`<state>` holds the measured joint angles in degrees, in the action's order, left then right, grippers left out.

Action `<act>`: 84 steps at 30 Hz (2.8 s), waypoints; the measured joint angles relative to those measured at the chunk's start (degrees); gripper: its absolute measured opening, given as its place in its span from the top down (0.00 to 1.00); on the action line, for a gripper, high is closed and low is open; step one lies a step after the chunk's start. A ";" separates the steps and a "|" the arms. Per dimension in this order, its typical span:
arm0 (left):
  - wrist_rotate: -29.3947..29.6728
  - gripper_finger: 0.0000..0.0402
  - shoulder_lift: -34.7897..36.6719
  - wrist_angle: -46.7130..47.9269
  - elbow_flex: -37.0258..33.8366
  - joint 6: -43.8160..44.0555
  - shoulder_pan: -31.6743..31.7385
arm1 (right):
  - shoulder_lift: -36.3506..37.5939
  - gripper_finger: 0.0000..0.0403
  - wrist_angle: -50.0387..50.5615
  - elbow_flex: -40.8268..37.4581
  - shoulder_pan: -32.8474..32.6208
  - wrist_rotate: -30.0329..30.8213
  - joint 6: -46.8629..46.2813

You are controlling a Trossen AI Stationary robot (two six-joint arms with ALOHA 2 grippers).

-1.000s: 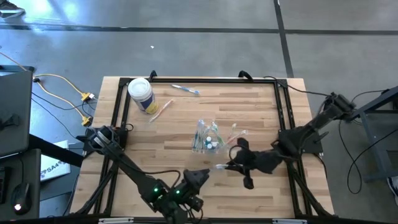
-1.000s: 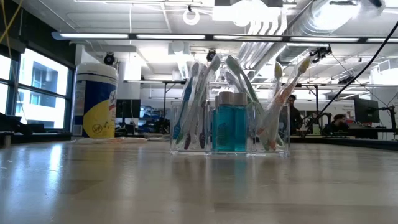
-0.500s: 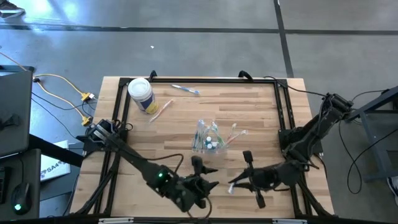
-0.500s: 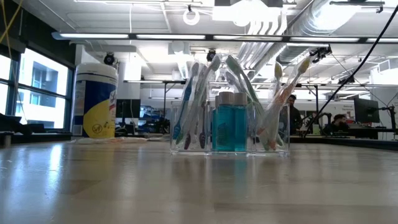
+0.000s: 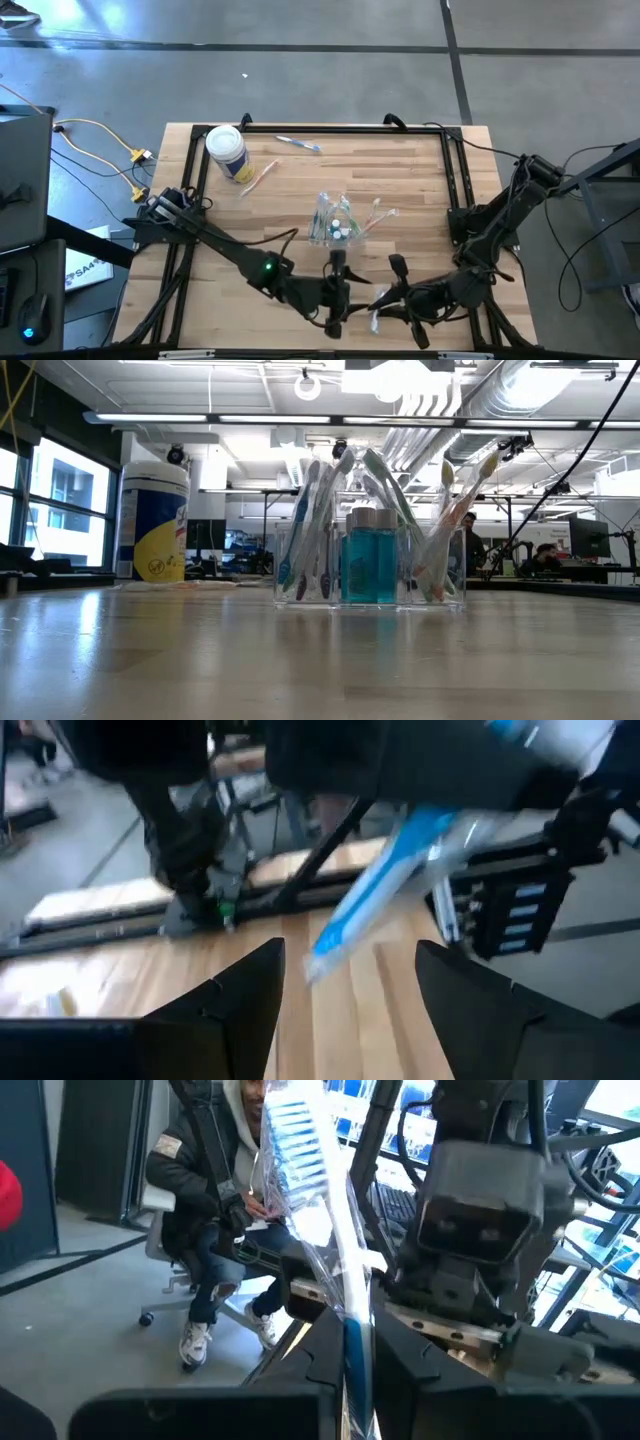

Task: Pick & Place toothbrushing station
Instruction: Put the bottom blue toothbrush into the transparent organizer

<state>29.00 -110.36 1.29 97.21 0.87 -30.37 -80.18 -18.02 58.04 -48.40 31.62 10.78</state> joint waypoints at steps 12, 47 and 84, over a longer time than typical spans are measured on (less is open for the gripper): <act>-5.40 0.44 -1.84 -10.10 -0.04 -5.65 0.38 | 0.02 0.95 -2.41 0.00 0.02 1.82 2.05; -1.21 0.84 -2.48 -15.68 0.02 -11.15 0.42 | 0.02 0.94 -2.32 0.00 0.90 2.65 2.50; 32.41 0.96 5.06 25.26 -0.44 16.56 -2.79 | 3.21 0.47 10.87 -0.04 -14.22 36.00 -7.91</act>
<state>61.41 -105.30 26.55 96.77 17.43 -33.16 -76.97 -7.15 58.00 -62.62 67.62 2.87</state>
